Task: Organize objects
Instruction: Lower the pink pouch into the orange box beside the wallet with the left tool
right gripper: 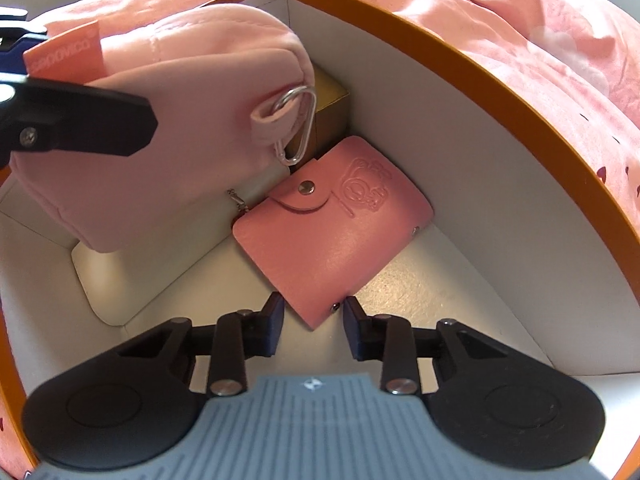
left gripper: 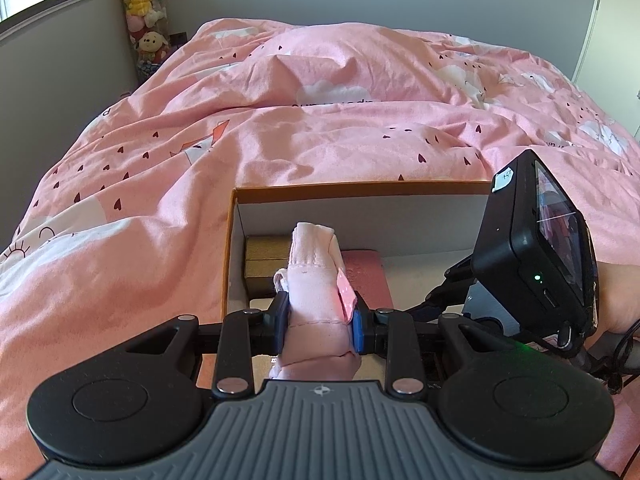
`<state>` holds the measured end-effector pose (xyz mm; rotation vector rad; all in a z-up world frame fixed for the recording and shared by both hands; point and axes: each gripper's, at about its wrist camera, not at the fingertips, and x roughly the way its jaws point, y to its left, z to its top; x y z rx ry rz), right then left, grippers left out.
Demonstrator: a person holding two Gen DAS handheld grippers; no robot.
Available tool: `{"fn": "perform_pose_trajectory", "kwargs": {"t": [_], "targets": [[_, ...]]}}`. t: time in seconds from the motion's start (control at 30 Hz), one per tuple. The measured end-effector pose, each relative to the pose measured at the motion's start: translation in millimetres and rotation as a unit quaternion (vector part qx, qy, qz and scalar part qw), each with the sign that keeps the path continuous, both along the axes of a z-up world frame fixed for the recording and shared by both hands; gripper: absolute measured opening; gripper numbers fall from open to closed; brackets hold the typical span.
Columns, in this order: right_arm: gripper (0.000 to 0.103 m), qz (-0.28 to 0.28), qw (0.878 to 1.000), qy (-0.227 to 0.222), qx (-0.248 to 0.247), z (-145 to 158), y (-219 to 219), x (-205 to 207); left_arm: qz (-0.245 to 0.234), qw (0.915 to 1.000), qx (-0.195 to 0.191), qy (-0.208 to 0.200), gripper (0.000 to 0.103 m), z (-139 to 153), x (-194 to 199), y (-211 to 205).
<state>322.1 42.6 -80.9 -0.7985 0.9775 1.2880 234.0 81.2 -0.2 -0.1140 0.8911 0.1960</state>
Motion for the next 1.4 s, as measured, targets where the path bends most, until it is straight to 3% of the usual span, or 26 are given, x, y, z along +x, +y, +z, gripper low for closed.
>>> {"fn": "perform_pose_trajectory", "kwargs": {"t": [0.43,0.7,0.9,1.17,1.23,1.4], "targets": [[0.032,-0.041,0.998,0.041,0.021,12.1,-21.2,20.7,-0.026,0.9956,0.069,-0.058,0.034,43.6,-3.4,-24.3],[0.031,-0.048,0.996,0.069,0.023,6.2,-17.6,29.6,-0.036,0.9962,0.073,-0.032,0.034,21.6,6.6,-33.6],[0.031,-0.080,0.994,0.073,0.027,21.4,-33.3,40.7,-0.062,0.9881,0.140,-0.019,0.033,-11.1,24.4,-57.6],[0.031,-0.122,0.990,0.062,0.014,21.5,-43.2,44.6,-0.084,0.9829,0.164,0.010,0.037,-45.8,36.8,-72.1],[0.031,-0.130,0.990,0.062,0.012,15.9,-42.4,60.7,-0.087,0.9846,0.151,0.011,0.039,-45.1,36.4,-72.6],[0.031,-0.138,0.989,0.051,0.007,20.6,-34.1,50.3,-0.088,0.9928,0.079,0.021,0.055,-41.0,36.6,-58.9]]}}
